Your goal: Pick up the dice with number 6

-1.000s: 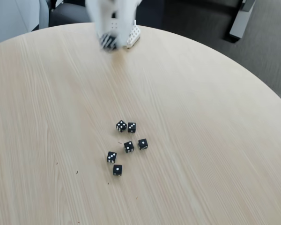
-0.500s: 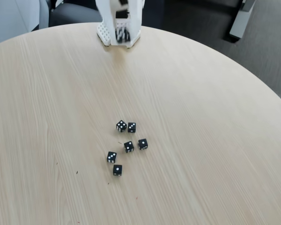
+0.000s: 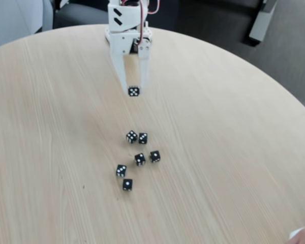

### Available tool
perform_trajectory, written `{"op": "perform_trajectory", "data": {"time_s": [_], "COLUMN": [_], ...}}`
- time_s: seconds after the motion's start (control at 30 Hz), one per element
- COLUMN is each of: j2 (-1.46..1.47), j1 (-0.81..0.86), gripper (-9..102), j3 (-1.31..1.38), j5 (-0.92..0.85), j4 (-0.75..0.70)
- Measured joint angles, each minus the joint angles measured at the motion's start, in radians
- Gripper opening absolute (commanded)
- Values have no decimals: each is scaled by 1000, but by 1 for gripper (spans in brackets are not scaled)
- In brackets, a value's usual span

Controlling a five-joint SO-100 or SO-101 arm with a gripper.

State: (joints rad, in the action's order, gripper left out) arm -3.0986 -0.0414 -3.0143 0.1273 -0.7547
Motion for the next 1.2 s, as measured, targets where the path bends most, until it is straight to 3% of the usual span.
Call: {"op": "perform_trajectory", "data": {"time_s": [0.2,0.47,1.2], "j2": [0,0,0], "j1": [0,0,15], "gripper": [0,0,0], "j3": [-3,-3,-6], "j5": [-15,2,28], "j4": [-91,-459,-465]}}
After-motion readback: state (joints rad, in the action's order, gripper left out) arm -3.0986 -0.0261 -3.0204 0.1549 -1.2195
